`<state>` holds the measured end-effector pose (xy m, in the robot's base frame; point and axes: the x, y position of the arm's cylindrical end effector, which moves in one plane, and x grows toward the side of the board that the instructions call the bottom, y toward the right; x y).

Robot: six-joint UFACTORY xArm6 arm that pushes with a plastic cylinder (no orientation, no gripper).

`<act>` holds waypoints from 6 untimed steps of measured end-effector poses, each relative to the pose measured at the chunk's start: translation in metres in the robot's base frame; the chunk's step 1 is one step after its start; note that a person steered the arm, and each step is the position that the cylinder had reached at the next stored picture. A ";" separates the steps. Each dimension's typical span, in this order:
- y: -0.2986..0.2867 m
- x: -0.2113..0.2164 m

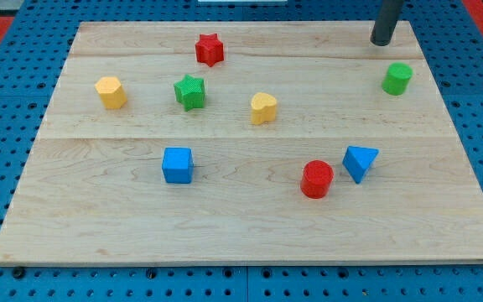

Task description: Move your arm towards green circle

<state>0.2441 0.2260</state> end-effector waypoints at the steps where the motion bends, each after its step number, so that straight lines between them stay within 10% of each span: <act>1: 0.048 0.000; 6: 0.076 0.077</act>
